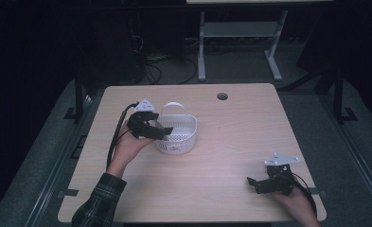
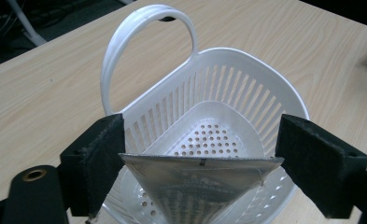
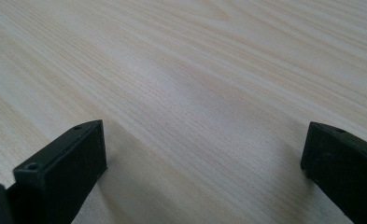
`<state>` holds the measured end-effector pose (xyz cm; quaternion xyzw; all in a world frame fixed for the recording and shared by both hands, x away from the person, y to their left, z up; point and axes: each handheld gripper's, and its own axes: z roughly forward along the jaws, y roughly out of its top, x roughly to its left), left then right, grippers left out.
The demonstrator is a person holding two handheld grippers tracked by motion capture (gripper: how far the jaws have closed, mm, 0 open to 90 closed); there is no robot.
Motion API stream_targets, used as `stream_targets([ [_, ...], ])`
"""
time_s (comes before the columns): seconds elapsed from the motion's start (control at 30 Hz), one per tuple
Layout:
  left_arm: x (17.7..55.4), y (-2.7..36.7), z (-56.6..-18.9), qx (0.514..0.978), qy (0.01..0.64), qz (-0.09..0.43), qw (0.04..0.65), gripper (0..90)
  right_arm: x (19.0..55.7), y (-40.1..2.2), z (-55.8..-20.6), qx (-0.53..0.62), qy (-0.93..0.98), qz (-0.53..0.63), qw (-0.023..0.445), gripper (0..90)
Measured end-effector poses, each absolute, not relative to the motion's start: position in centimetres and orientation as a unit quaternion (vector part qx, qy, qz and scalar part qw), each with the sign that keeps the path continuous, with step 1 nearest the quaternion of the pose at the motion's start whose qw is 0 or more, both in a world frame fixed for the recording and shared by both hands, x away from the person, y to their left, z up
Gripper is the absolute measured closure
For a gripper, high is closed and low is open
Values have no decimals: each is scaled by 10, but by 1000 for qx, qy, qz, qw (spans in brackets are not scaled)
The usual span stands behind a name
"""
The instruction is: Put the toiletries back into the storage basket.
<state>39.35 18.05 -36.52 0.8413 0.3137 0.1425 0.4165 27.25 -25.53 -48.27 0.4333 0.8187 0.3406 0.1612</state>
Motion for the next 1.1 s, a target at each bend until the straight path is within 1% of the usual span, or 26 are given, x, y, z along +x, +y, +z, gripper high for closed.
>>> stream_targets([
  [0.27,390,187,-360,837,321,142,421,138,273,-255,-483,433,819,341,161,0],
  [0.6,381,197,-353,841,321,150,410,135,272,-255,-483,434,818,341,161,0],
  [1.1,350,221,-358,836,324,159,414,136,273,-255,-483,433,819,340,162,0],
])
